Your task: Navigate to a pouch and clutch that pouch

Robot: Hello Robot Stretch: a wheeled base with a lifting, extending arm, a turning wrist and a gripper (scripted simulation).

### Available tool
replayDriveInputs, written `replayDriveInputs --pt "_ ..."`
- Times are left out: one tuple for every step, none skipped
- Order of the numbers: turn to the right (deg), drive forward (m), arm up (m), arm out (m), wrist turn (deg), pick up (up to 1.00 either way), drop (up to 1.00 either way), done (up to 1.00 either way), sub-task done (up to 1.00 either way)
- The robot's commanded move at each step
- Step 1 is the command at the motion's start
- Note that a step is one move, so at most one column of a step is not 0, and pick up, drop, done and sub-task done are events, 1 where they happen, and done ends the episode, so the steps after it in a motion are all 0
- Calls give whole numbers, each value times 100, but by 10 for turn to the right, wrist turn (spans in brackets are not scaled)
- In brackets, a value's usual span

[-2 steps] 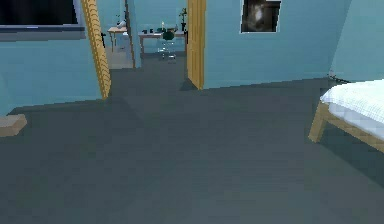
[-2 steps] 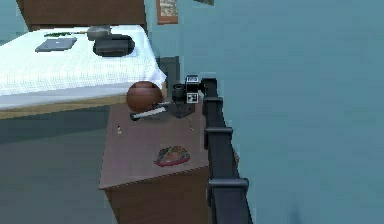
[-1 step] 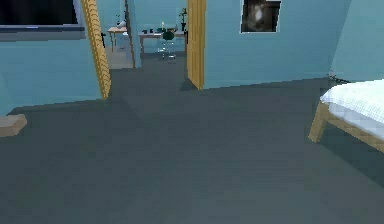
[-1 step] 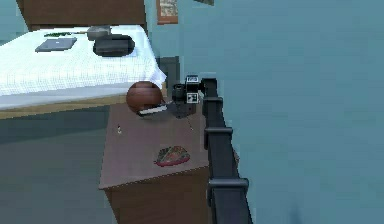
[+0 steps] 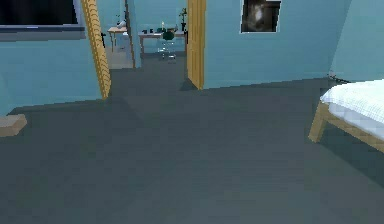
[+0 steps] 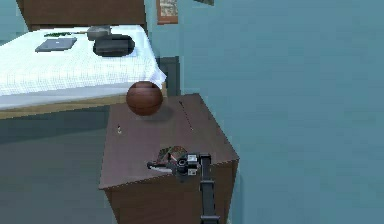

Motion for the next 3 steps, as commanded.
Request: replayDriveInputs --pt "0 0 0 0 0 100 0 0 0" --pt "0 0 10 0 0 0 0 0 0" --pt "0 0 0 0 0 0 0 100 0"
